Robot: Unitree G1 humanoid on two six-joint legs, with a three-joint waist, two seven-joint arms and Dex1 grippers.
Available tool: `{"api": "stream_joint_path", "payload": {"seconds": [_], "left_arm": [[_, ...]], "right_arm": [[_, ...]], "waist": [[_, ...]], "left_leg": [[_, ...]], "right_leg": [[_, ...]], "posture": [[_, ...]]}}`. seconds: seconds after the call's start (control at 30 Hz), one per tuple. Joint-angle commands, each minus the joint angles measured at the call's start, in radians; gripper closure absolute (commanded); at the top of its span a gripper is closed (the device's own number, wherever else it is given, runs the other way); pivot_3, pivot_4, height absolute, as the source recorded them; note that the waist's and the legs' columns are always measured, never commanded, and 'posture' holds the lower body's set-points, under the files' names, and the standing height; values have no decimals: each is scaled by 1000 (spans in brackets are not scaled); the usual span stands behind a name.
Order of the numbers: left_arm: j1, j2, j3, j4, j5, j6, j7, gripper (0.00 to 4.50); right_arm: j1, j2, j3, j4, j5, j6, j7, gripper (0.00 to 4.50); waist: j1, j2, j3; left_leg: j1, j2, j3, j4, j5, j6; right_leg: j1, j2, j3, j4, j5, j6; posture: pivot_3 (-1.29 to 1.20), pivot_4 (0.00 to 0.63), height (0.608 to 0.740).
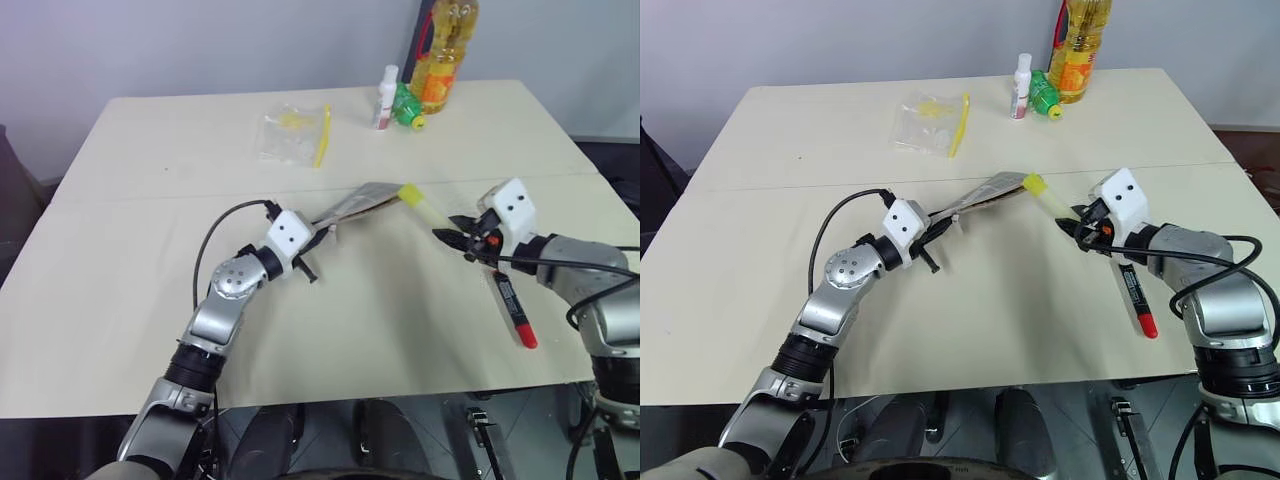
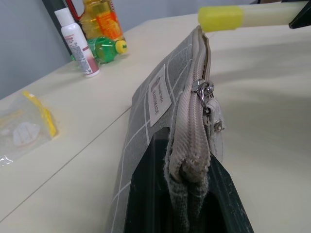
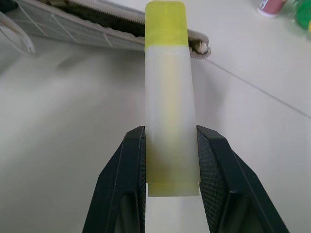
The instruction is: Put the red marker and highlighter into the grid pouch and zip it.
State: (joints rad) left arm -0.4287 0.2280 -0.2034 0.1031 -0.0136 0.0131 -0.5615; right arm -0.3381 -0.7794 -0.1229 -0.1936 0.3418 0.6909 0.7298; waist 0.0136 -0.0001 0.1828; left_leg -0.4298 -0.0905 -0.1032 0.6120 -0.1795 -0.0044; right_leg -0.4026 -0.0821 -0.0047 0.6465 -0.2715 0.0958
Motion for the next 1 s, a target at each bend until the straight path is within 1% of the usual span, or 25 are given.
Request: {"api": "stream_joint_path", "payload": {"seconds": [0.03, 0.3, 0.53, 0.7, 0.77, 0.83, 0.97, 1.0], "left_arm": [[1, -1, 10, -52, -18, -17, -4, 4500], [15, -3, -1, -67, -18, -16, -17, 4500], [11, 18, -20, -75, -7, -48, -63, 4500], [19, 85, -55, -99, -15, -117, -178, 4500], [14, 124, -77, -99, -18, -154, -248, 4500], [8, 146, -90, -100, -31, -170, -302, 4500], [1, 158, -98, -107, -50, -168, -352, 4500], [-3, 158, -96, -106, -49, -167, -356, 4500]], "right_arm": [[-26, 0, 3, -9, -4, -9, -3, 3627], [-19, -5, 26, -22, -11, -14, 6, 3627], [8, -75, 91, -85, -50, -35, 69, 3627], [7, -138, 141, -144, -73, -55, 134, 3627], [4, -191, 195, -207, -98, -95, 202, 3627], [-6, -219, 239, -247, -117, -122, 245, 3627], [-37, -209, 275, -254, -154, -144, 249, 3627], [-44, -198, 269, -248, -143, -129, 247, 3627]], "waist": [[0, 0, 0], [0, 0, 0], [0, 0, 0], [0, 0, 0], [0, 0, 0], [-1, 0, 0], [-1, 0, 0], [0, 0, 0]], "left_leg": [[0, 0, 0, 0, 0, 0], [0, 0, 0, 0, 0, 0], [0, 0, 0, 0, 0, 0], [0, 0, 0, 0, 0, 0], [0, 0, 0, 0, 0, 0], [-1, 0, 0, 0, 0, 0], [-2, 0, 0, 0, 0, 0], [-2, 0, 0, 0, 0, 0]], "right_leg": [[0, 0, 0, 0, 0, 0], [0, 0, 0, 0, 0, 0], [0, 0, 0, 0, 0, 0], [0, 0, 0, 0, 0, 0], [0, 0, 0, 0, -2, -3], [-2, 0, 0, 0, -2, -3], [-2, -1, 0, -1, -2, -4], [-2, -1, 0, -1, -2, -4]], "posture": [[0, 150, 740], [0, 150, 740], [0, 150, 740], [0, 150, 740], [0, 150, 740], [0, 150, 740], [0, 150, 740], [0, 150, 740]]}}
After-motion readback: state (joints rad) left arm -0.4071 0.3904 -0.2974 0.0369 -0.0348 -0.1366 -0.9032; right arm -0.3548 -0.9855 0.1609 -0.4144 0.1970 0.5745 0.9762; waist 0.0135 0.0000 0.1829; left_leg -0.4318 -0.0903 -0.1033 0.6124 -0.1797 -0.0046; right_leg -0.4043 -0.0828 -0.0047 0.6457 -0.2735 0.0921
